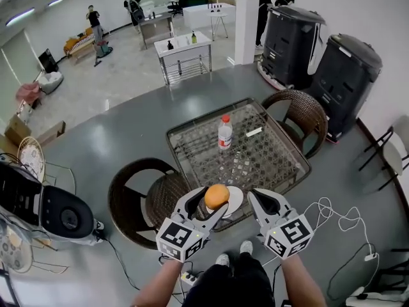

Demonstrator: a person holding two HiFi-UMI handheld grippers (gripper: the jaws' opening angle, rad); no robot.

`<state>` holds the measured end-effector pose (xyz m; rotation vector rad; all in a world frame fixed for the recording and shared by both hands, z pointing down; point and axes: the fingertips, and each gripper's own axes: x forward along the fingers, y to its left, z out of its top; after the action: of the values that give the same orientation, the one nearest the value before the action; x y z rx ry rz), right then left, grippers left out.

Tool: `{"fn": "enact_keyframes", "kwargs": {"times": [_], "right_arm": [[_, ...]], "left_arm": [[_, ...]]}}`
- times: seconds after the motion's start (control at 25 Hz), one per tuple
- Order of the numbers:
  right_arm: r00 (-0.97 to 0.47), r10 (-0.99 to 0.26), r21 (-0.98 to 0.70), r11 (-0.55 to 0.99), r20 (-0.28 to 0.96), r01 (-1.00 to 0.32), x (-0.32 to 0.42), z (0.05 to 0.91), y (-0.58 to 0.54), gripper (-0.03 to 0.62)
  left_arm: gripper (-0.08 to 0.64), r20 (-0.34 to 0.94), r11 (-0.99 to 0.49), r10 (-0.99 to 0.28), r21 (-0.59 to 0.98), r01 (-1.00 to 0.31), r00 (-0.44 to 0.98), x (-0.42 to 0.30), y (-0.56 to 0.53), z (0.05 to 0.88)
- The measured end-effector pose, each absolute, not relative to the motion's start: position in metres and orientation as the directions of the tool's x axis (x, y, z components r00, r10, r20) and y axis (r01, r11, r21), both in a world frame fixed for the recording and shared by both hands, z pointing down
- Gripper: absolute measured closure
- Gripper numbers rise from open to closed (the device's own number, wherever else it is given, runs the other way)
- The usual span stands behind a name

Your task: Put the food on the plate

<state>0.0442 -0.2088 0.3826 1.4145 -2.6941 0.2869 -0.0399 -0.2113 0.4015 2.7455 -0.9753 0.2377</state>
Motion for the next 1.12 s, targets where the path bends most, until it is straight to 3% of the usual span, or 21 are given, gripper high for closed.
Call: {"fn": "enact_keyframes", "kwargs": {"times": [0.52, 1.12], "right_arm": [[-0.600, -0.782, -0.137, 0.584, 0.167, -0.800, 0.051, 0.390, -0.225, 0.589], [-0.583, -0.748, -0.224, 0.538, 0.318, -0.813, 0.072, 0.489, -0.252, 0.589]], "left_arm": [[0.275, 0.258, -0.732, -0.624, 0.135, -0.667, 0.737, -0.033, -0.229, 0.415], [0.275, 0.494, -0.714, -0.541, 0.158, -0.682, 0.681, -0.011, -0.248, 0.568]]}}
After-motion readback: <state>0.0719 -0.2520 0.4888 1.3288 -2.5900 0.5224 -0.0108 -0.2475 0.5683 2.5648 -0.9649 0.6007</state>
